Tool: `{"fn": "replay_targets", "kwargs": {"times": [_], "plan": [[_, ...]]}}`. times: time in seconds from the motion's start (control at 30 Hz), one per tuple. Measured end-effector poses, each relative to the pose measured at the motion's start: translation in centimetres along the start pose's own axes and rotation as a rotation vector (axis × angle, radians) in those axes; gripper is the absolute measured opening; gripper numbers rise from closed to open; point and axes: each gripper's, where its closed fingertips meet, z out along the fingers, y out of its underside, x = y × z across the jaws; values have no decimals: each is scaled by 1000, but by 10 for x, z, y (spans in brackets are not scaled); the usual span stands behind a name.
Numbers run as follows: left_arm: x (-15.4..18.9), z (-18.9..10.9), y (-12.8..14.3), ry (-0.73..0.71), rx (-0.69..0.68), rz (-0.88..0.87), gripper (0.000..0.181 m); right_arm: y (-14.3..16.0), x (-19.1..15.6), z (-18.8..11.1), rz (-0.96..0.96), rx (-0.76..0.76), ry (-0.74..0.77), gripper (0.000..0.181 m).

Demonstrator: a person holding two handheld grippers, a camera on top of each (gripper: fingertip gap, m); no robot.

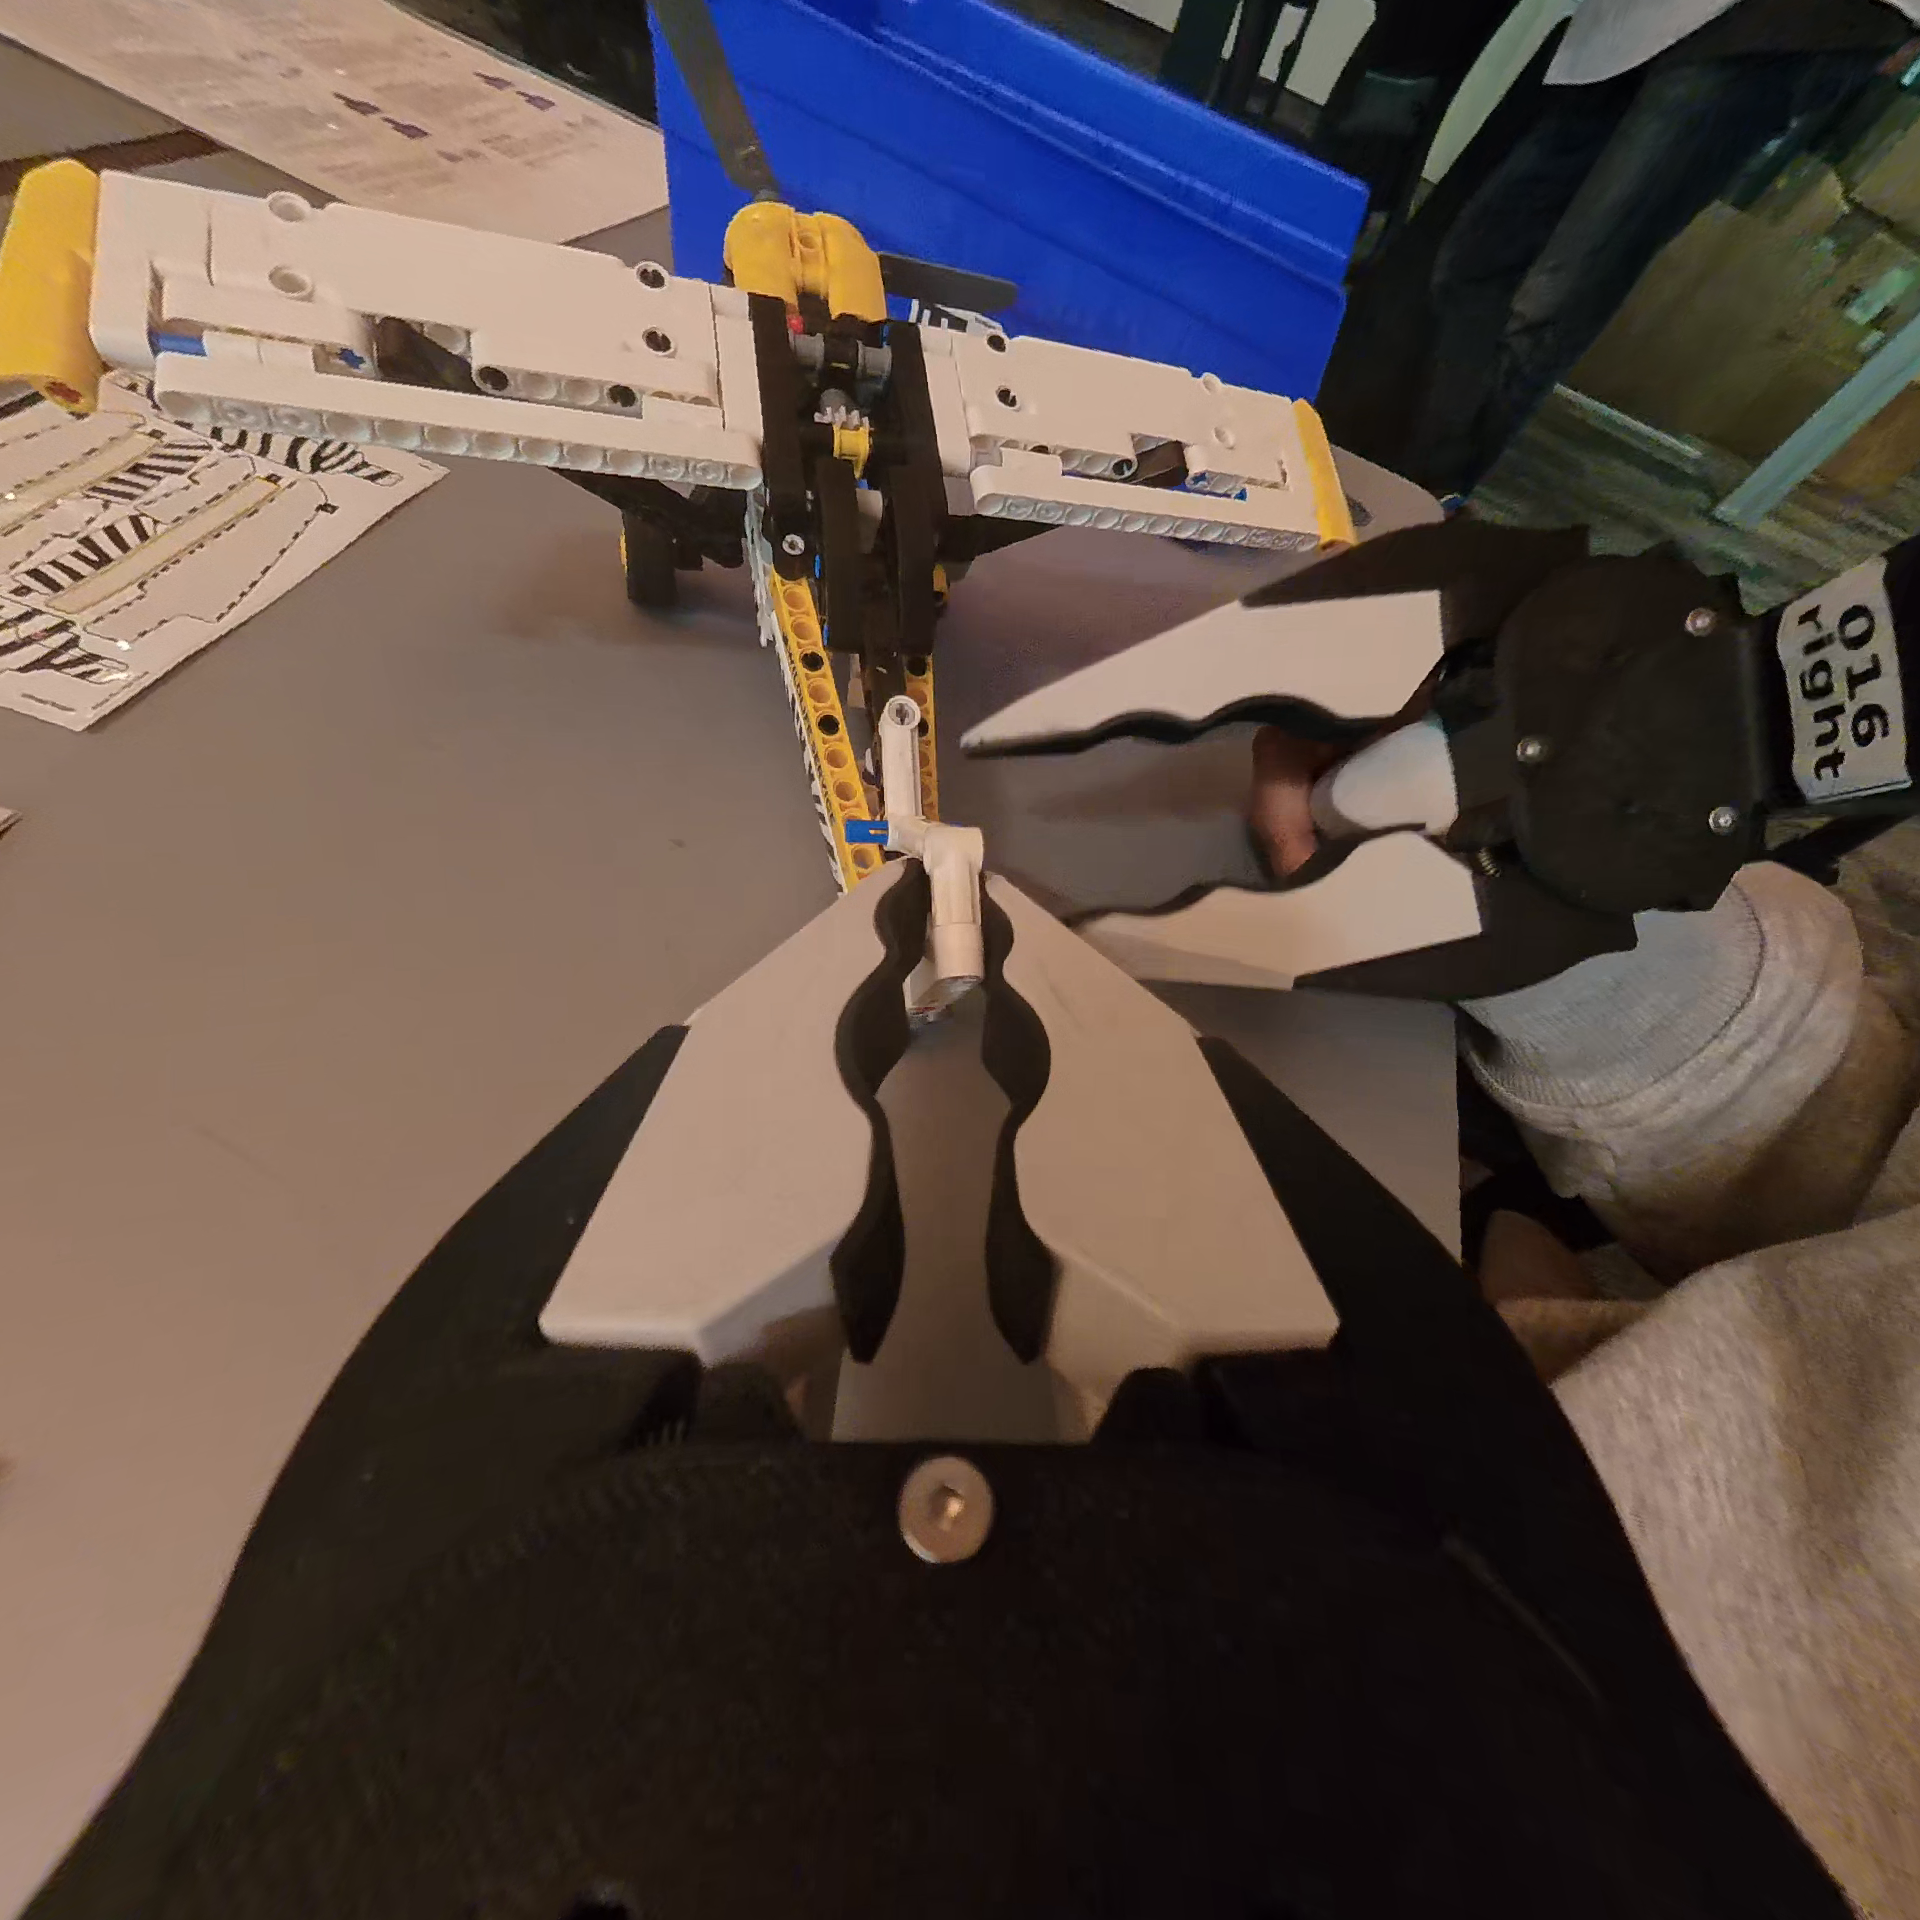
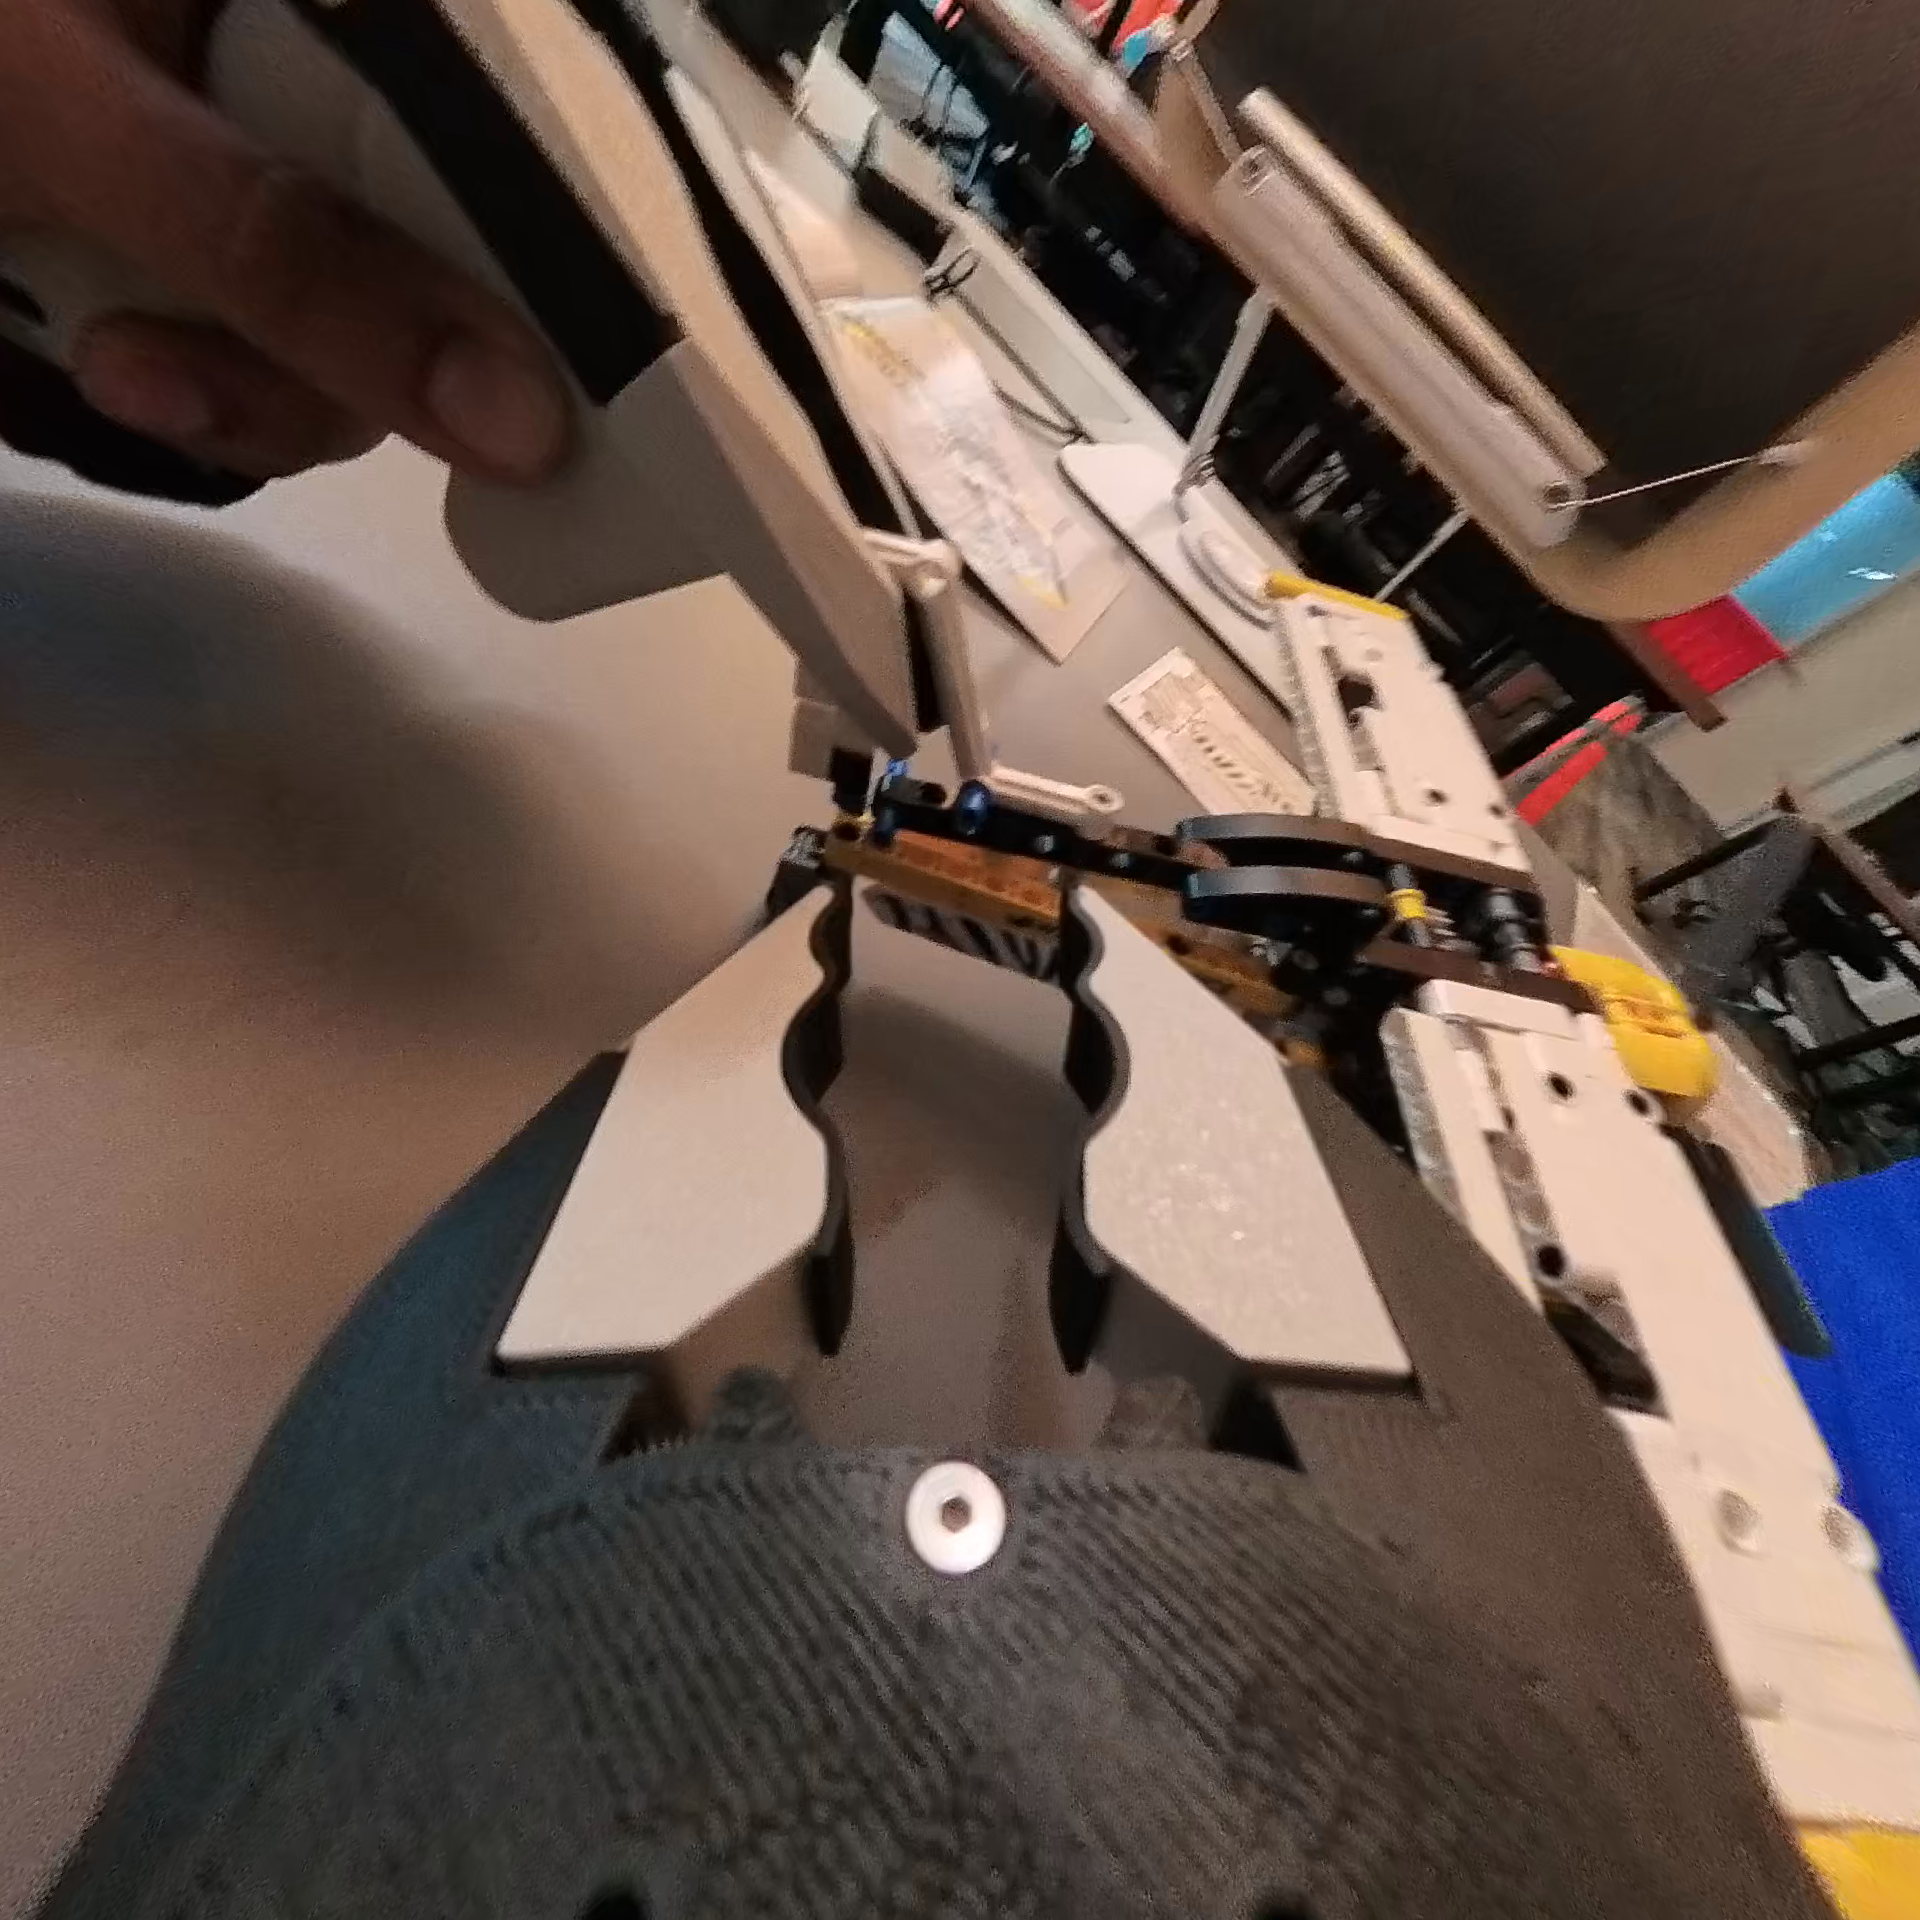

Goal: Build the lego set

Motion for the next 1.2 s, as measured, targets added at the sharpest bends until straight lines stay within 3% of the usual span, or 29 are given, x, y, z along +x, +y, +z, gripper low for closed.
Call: {"fn": "replay_targets", "kwargs": {"times": [0.47,0.77,0.97,1.2], "plan": [[6,3,1,2,10,30,10,3,-9,0,-23,-37,-24,39],[10,-12,5,54,69,35,37,2,-10,-2,-40,-38,-3,38],[9,-24,-1,95,142,-3,37,0,-10,-3,-88,-25,37,33],[-2,-26,17,15,33,85,27,3,-12,0,-145,-45,57,32]]}}
